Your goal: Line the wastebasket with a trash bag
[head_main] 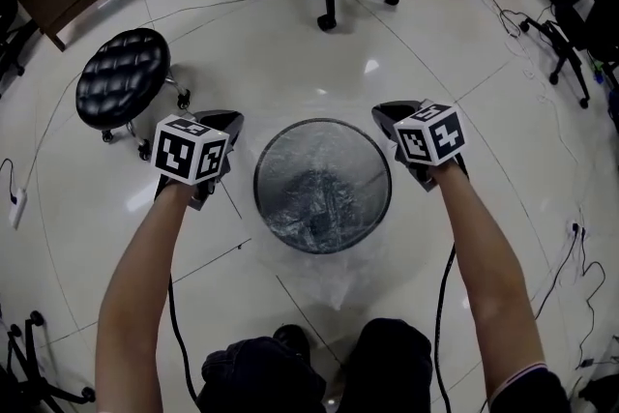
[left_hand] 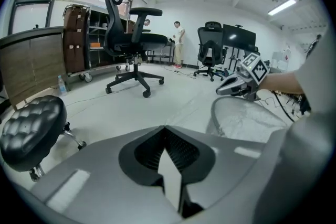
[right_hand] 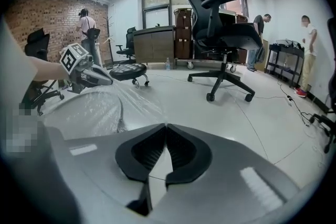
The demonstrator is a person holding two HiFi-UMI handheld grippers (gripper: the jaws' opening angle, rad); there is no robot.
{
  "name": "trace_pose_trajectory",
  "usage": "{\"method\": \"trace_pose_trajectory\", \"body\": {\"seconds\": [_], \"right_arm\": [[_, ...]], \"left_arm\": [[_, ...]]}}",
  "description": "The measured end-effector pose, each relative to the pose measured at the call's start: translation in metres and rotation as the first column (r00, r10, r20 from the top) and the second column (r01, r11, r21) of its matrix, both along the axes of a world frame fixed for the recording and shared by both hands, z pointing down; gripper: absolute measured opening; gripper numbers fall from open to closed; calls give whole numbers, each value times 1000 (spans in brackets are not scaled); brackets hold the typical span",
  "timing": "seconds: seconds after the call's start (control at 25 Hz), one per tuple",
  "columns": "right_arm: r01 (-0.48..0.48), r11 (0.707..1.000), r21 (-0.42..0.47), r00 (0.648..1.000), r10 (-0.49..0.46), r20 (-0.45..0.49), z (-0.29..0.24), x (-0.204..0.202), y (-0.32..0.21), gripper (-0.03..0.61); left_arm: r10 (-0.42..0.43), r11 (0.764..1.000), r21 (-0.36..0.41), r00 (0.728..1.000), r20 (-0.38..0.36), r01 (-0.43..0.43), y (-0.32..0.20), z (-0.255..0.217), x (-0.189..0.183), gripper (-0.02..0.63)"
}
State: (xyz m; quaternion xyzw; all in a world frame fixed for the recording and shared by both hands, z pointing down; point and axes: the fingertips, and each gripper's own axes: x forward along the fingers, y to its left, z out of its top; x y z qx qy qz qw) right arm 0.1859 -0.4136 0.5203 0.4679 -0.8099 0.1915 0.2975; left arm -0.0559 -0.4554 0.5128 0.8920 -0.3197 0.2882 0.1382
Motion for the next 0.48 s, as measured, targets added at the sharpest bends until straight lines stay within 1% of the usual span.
{"method": "trace_pose_trajectory", "body": {"seconds": [0.24,0.48], "right_arm": [[-11,999,-37,1000,10,-9,26,6,-23,3],[-8,995,-96,1000,9,9,53,12,-33,3]], "left_arm": [[15,999,-47,1000,19,-14,-22,33,8,11],[1,996,-94,1000,13,0,-39,58,15,11]]}}
